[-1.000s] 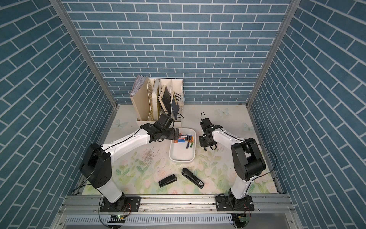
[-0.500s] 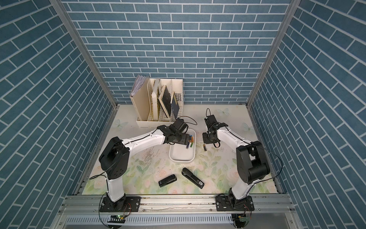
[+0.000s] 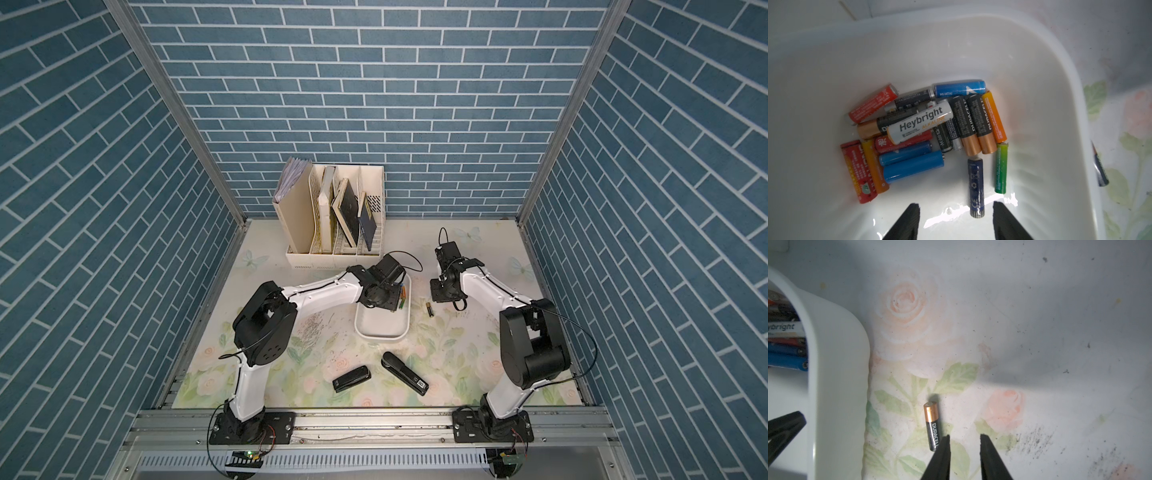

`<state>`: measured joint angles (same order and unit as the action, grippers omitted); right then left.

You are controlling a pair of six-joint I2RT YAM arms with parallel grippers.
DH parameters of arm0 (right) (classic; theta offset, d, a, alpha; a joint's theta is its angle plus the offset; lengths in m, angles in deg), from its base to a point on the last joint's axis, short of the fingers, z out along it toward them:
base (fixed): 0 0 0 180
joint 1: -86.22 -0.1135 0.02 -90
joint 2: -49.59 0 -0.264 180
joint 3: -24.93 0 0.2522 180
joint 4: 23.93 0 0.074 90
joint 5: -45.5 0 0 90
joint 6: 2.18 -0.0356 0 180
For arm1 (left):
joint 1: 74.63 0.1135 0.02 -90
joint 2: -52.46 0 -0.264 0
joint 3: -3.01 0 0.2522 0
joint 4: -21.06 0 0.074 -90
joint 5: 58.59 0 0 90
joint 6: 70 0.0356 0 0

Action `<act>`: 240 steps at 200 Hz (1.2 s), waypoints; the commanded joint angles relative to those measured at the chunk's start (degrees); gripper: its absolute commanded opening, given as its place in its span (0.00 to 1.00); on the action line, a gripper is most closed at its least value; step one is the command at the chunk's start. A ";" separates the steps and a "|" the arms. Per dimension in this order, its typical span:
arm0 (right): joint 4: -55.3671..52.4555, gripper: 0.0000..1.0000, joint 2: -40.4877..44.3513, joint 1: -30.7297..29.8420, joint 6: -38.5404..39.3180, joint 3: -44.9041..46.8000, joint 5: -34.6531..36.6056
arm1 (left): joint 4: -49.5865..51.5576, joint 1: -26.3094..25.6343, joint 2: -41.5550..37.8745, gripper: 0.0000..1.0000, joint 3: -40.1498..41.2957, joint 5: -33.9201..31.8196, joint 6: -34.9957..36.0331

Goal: Take the batteries out of the storage box
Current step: Pick up the battery from the storage box.

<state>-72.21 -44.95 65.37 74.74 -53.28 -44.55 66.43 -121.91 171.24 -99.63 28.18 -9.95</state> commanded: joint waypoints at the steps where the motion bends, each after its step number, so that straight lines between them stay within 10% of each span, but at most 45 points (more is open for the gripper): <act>1: -1.34 0.28 1.77 0.36 1.56 0.98 -0.03 | 1.43 -0.44 1.56 0.57 -1.93 0.49 0.03; 240: -1.65 0.28 2.17 1.52 2.05 1.81 -0.43 | 2.97 -0.61 7.47 0.26 -5.77 2.08 0.35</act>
<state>-72.67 -44.45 66.66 75.86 -52.08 -44.75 67.55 -122.18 177.93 -105.07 30.19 -9.80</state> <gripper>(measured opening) 0.284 0.265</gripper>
